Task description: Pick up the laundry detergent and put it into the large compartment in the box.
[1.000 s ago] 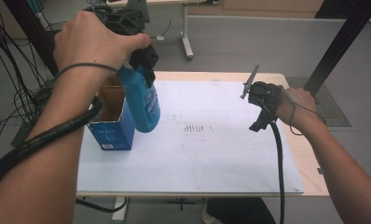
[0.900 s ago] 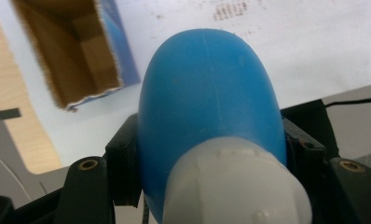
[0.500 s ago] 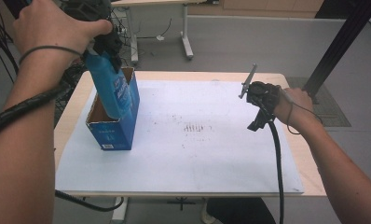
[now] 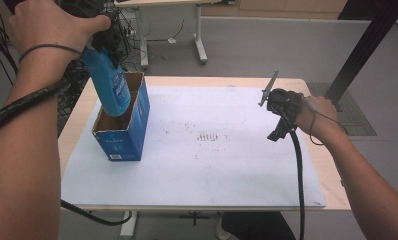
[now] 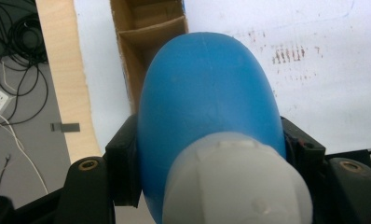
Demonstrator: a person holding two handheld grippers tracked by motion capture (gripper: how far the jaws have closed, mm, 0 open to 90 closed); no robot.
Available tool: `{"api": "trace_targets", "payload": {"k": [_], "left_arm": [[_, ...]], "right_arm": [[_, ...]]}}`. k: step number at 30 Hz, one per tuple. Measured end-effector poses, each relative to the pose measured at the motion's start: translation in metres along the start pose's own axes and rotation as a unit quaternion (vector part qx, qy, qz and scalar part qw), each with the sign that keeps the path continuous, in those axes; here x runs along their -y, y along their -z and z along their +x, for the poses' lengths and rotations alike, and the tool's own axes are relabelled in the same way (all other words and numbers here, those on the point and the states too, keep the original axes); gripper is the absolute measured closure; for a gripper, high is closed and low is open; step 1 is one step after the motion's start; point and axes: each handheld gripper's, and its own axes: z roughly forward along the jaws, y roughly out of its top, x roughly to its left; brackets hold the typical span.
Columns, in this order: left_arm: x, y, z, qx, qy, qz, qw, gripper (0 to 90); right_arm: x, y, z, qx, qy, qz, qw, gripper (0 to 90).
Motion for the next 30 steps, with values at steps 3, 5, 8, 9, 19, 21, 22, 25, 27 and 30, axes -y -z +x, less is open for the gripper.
{"api": "trace_targets", "payload": {"k": [3,5,8,9,19,21,22,25,27,30], "left_arm": [[0.001,-0.002,0.005,0.0,0.005,-0.006,1.0,37.3],[0.0,-0.005,0.008,-0.002,0.012,-0.007,0.9999,37.4],[0.0,-0.01,0.013,-0.004,0.021,-0.009,0.9997,37.4],[-0.001,-0.012,0.014,-0.005,0.027,-0.009,0.9996,37.4],[-0.002,-0.027,0.027,-0.008,0.044,-0.017,0.9989,37.4],[-0.004,-0.03,0.027,-0.01,0.042,-0.014,0.999,37.4],[-0.004,-0.032,0.028,-0.011,0.042,-0.016,0.9989,37.4],[-0.006,-0.039,0.028,-0.011,0.041,-0.015,0.999,37.4],[-0.007,-0.045,0.029,-0.009,0.04,-0.016,0.999,37.4],[-0.007,-0.053,0.029,-0.011,0.041,-0.017,0.999,37.5]], "right_arm": [[0.001,0.0,0.0,0.001,0.0,-0.003,1.0,3.9],[0.002,0.0,-0.001,0.0,-0.002,-0.003,1.0,3.9],[0.003,0.0,-0.001,0.0,-0.002,-0.006,1.0,3.9],[0.004,0.0,-0.001,-0.001,-0.002,-0.007,1.0,4.0],[0.008,-0.003,-0.005,-0.004,-0.008,-0.006,0.9999,4.1],[0.008,-0.003,-0.005,-0.004,-0.011,-0.005,0.9999,3.9],[0.011,-0.005,-0.006,-0.004,-0.011,-0.009,0.9999,4.1],[0.01,-0.005,-0.007,-0.005,-0.013,-0.006,0.9999,4.0],[0.012,-0.007,-0.008,-0.006,-0.013,-0.006,0.9999,3.9],[0.012,-0.01,-0.009,-0.007,-0.014,-0.005,0.9999,4.0]]}}
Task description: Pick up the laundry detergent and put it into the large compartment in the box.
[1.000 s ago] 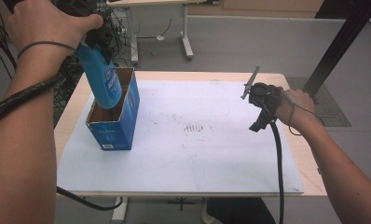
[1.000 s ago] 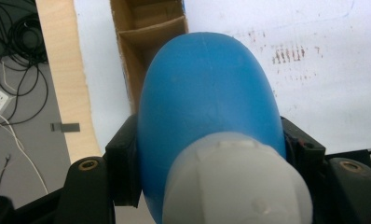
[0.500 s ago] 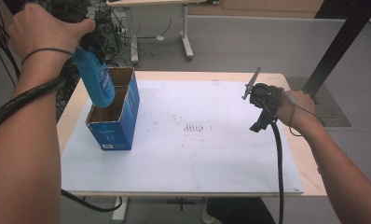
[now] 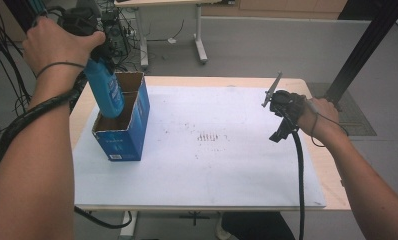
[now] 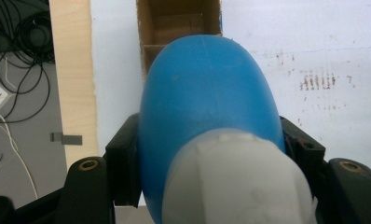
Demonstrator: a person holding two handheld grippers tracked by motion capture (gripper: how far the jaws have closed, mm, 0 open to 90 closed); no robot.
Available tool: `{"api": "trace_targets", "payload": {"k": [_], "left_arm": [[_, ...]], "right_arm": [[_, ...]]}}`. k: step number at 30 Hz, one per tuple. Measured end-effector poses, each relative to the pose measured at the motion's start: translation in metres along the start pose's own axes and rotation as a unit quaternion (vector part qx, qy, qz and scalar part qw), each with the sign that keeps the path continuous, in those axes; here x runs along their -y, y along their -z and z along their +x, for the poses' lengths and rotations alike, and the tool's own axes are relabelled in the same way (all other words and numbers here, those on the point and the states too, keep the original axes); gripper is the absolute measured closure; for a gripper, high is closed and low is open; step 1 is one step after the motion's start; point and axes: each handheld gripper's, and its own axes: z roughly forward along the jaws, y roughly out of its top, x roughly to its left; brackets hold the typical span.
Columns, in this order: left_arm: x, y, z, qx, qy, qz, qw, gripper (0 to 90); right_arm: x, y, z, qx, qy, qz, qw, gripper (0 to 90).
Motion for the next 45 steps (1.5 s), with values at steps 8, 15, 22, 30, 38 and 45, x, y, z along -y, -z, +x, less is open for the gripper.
{"api": "trace_targets", "payload": {"k": [8,15,22,30,38,45], "left_arm": [[0.001,-0.018,0.005,0.002,0.001,-0.002,1.0,37.5],[0.0,-0.034,0.01,0.006,0.004,0.004,1.0,37.5],[0.003,-0.049,0.015,0.012,0.009,0.004,0.9999,37.5],[0.0,-0.068,0.019,0.012,0.013,0.02,0.9997,37.5],[0.0,-0.085,0.02,0.015,0.013,0.031,0.9993,37.5],[0.0,-0.099,0.017,0.014,0.001,0.038,0.9992,37.5]], "right_arm": [[0.002,-0.005,-0.003,-0.003,-0.002,0.0,1.0,3.9],[0.002,-0.009,-0.004,-0.003,-0.004,0.001,1.0,3.8],[0.002,-0.01,-0.004,-0.004,-0.005,0.002,1.0,4.0],[0.003,-0.012,-0.005,-0.004,-0.007,0.005,1.0,4.0],[0.005,-0.015,-0.005,-0.005,-0.007,0.002,1.0,4.0],[0.006,-0.019,-0.005,-0.008,-0.012,0.004,0.9999,4.0]]}}
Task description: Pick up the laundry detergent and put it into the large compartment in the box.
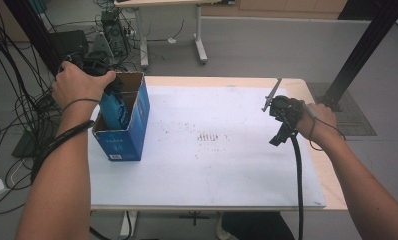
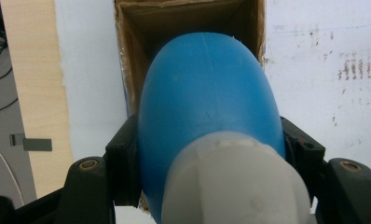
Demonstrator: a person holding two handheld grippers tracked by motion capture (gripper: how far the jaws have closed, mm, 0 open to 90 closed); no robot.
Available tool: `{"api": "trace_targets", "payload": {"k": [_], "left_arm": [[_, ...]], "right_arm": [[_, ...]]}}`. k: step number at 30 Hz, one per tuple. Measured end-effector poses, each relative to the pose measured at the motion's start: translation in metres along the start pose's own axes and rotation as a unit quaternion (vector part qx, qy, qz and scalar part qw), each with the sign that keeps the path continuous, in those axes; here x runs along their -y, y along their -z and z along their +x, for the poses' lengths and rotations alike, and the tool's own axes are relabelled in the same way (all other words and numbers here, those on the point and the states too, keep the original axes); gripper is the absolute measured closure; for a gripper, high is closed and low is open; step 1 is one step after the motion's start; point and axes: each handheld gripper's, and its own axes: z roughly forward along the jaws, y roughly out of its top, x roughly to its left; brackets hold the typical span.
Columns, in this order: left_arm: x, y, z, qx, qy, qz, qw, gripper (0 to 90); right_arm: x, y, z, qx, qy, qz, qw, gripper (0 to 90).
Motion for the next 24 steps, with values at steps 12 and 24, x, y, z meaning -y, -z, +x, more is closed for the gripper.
{"api": "trace_targets", "payload": {"k": [12,24], "left_arm": [[-0.002,-0.024,-0.003,-0.008,-0.011,0.01,0.9999,37.4],[-0.005,-0.048,0.002,-0.002,-0.011,0.025,0.9996,37.4]], "right_arm": [[0.002,-0.004,-0.002,-0.003,-0.004,0.006,1.0,4.0],[0.002,-0.012,-0.004,-0.007,-0.007,0.012,0.9999,4.0]]}}
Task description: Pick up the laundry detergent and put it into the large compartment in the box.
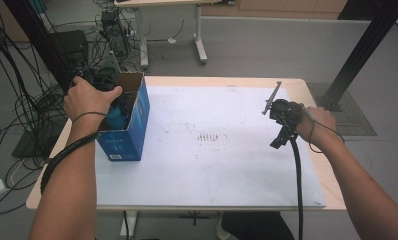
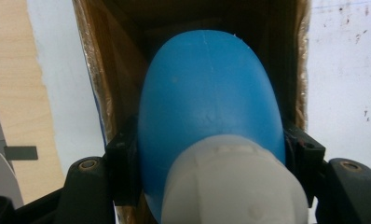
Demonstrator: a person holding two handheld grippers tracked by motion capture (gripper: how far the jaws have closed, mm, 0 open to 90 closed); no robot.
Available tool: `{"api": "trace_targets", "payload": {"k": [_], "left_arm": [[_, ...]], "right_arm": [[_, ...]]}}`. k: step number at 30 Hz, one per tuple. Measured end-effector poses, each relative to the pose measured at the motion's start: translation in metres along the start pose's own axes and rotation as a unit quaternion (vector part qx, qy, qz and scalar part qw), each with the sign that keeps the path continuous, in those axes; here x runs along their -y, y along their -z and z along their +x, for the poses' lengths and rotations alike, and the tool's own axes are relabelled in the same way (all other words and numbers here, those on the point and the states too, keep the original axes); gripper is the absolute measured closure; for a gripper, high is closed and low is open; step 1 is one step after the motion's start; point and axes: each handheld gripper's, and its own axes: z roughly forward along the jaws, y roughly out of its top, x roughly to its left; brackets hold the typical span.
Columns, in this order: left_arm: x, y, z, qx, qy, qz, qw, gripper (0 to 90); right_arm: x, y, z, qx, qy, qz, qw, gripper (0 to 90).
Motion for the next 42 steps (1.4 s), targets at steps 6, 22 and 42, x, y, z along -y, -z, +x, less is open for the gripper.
{"api": "trace_targets", "payload": {"k": [6,22,42], "left_arm": [[-0.001,-0.008,0.002,-0.001,0.002,0.006,1.0,37.4],[-0.005,-0.02,0.001,0.0,-0.006,0.019,0.9998,37.3],[-0.002,-0.022,0.003,0.005,-0.001,0.012,0.9999,37.2]], "right_arm": [[0.0,0.0,0.0,0.005,-0.004,0.003,1.0,4.0],[0.001,-0.002,-0.001,0.006,-0.002,0.003,1.0,4.0],[0.002,-0.003,-0.001,0.005,-0.003,0.002,1.0,4.0]]}}
